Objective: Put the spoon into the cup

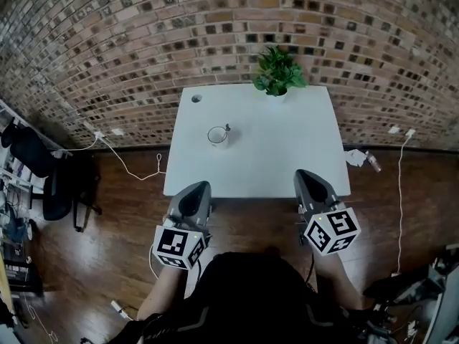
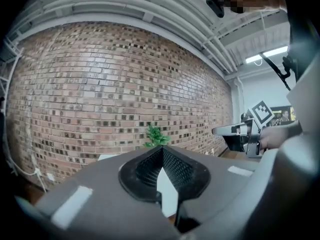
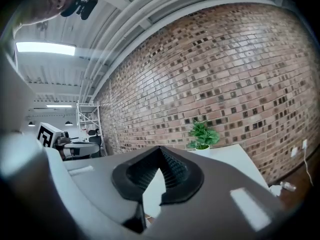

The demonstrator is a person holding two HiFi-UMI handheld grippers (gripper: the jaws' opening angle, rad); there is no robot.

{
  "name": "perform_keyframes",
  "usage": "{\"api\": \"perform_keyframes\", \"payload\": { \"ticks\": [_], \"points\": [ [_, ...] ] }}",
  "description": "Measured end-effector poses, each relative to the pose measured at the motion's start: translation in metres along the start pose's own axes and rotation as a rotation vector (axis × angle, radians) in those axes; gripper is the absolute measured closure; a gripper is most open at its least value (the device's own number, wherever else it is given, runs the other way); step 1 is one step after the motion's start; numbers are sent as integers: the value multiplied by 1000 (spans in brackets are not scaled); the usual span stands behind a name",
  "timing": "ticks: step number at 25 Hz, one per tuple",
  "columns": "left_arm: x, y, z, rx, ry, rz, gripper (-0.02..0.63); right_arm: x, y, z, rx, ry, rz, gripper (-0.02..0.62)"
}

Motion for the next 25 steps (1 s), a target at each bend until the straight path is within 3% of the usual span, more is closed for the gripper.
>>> {"api": "perform_keyframes", "payload": {
  "ticks": [3, 6, 11, 25],
  "points": [
    [-7, 2, -4, -4, 32, 20, 614, -16, -4, -1, 2, 15, -14, 589],
    [-17, 2, -7, -5, 57, -61, 614, -30, -8, -3, 6, 26, -21, 589],
    [-24, -1, -11, 6, 97, -99, 614, -41, -9, -1, 9, 42, -28, 589],
    [-21, 5, -10, -7, 119, -98, 614, -55, -13, -6, 12, 42, -37, 589]
  ]
}}
Point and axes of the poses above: the fingertips, and each gripper's own axes: z forward along the fingers, x to its right, y out of its underside, the point moved 9 cm from there along -z, backward along the fingers, and after that the axes turned 1 degree about -x, right-handed, at the moved point
